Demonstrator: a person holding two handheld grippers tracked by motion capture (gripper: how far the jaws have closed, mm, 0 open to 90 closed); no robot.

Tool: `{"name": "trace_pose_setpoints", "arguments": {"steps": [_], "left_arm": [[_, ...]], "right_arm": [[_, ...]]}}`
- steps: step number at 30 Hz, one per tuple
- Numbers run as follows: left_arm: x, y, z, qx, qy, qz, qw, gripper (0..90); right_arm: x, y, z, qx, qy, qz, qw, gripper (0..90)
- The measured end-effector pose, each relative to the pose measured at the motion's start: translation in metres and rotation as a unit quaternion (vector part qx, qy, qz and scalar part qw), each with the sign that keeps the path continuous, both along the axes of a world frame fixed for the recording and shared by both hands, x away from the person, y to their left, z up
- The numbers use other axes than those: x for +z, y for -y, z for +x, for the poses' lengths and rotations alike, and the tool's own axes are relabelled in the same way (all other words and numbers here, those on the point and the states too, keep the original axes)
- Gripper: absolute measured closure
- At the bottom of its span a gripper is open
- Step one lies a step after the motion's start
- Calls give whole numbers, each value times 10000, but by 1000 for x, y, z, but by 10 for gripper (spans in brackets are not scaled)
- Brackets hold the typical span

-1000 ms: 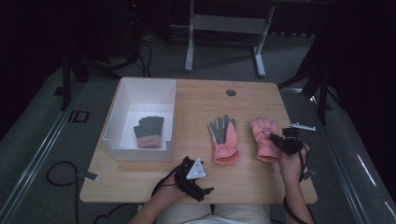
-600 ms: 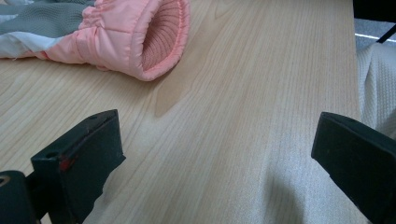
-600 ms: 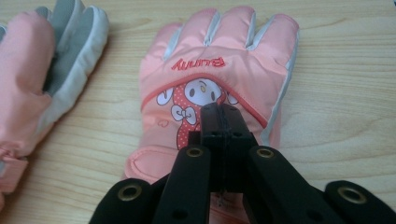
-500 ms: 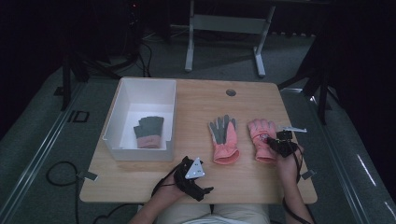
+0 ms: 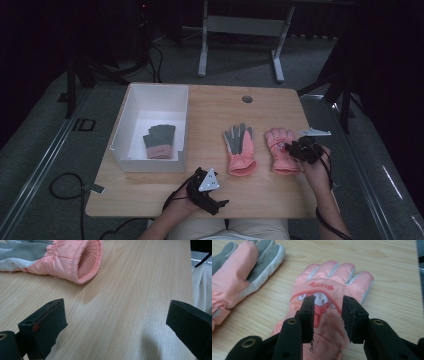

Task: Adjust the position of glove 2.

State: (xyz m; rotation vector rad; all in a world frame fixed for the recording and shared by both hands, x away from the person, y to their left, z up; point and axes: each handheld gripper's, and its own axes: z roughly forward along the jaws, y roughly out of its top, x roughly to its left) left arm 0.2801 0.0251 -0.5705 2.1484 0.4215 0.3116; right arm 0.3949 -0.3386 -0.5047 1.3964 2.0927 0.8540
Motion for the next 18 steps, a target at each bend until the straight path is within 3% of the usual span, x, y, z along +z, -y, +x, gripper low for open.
{"name": "trace_pose_setpoints", "arguments": {"steps": [8,12,18], "left_arm": [[0,0,0,-23,-16,-9,10000,25],[0,1,-1,-40,-9,19,10000,24],[-1,2,1,-50,-21,34,10000,24]], "right_arm": [[-18,-4,6,-62,-148,-168,9997,606],[-26,-5,7,-88,-191,-197,9996,659],[-29,-3,11,-177,-353,83,9992,770]]}}
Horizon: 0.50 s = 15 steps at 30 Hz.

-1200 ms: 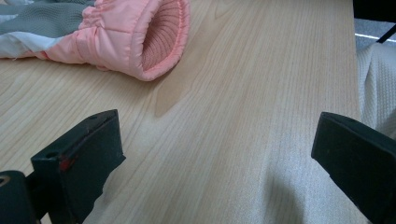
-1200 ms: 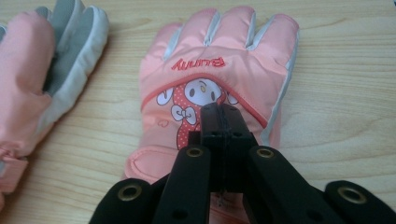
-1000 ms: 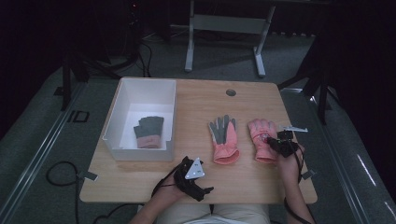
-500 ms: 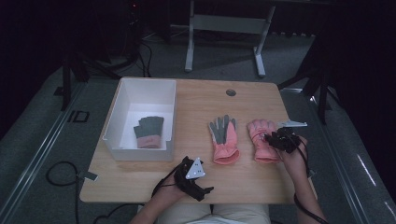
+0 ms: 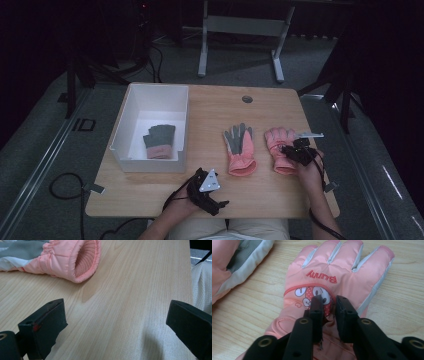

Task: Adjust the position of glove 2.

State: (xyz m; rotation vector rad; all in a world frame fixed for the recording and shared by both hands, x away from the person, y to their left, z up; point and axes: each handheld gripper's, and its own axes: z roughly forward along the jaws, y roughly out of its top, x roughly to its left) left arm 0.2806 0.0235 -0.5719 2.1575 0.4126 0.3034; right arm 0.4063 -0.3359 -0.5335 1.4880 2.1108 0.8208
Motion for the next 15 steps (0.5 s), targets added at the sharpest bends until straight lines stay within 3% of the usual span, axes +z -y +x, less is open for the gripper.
{"name": "trace_pose_setpoints", "arguments": {"steps": [5,7,9,15], "left_arm": [[0,0,0,4,-11,-22,10000,24],[1,0,0,-12,6,-14,10000,24],[0,0,0,-17,8,8,10000,24],[0,0,1,0,5,-9,10000,25]], "right_arm": [[3,-3,2,-52,-84,24,9999,854],[5,-3,1,-82,-48,57,9999,864],[11,1,-1,-145,-5,278,9995,878],[31,4,-9,-261,196,438,9985,886]]}}
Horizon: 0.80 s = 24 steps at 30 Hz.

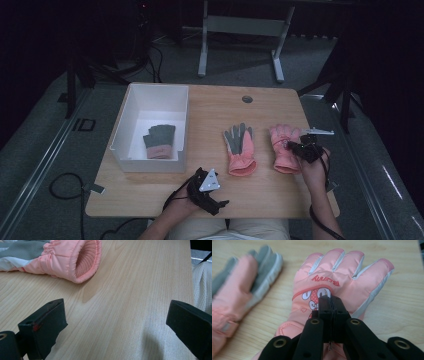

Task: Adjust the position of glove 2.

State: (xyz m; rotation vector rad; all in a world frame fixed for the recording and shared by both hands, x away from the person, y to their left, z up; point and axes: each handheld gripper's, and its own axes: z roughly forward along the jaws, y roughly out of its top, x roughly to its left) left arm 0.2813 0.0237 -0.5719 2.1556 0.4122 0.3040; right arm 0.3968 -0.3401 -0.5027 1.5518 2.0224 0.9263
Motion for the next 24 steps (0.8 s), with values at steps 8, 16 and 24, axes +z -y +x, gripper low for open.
{"name": "trace_pose_setpoints", "arguments": {"steps": [8,16,24], "left_arm": [[0,0,0,0,7,3,10000,24],[0,1,-1,-9,22,15,10000,24],[1,1,-2,-45,56,18,10000,24]], "right_arm": [[36,-14,-11,100,355,118,9993,885],[66,-48,-21,293,638,269,9972,885],[73,-100,-25,495,662,200,9964,885]]}}
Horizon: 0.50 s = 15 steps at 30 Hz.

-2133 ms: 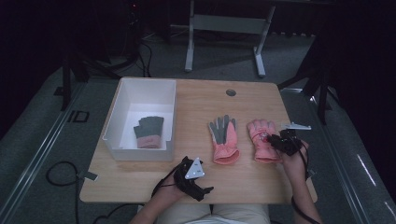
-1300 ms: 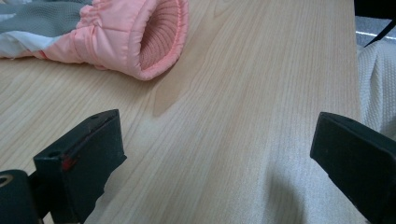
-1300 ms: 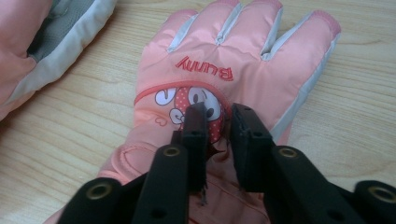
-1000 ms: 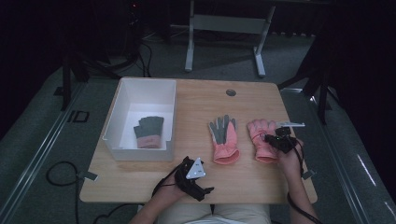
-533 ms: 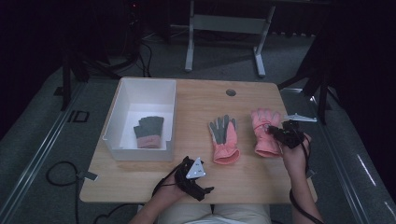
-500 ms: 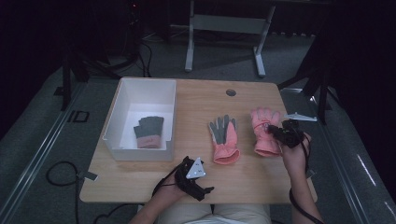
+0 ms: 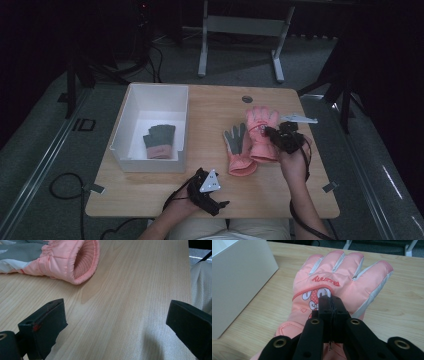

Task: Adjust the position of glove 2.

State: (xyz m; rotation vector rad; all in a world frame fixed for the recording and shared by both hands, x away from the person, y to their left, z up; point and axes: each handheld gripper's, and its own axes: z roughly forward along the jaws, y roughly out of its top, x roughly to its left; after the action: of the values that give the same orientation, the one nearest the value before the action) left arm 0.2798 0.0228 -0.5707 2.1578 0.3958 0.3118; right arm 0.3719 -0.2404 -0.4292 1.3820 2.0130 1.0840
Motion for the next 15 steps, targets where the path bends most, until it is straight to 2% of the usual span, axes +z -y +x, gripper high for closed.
{"name": "trace_pose_setpoints", "arguments": {"steps": [3,9,15], "left_arm": [[0,0,0,-8,7,12,10000,24],[0,0,0,-30,24,13,10000,24],[0,-1,-1,-48,40,22,10000,24]], "right_arm": [[-1,-16,0,4,0,-88,10000,885],[-5,-39,1,74,-75,-56,9999,885],[-23,-49,2,126,-330,-97,9993,885]]}}
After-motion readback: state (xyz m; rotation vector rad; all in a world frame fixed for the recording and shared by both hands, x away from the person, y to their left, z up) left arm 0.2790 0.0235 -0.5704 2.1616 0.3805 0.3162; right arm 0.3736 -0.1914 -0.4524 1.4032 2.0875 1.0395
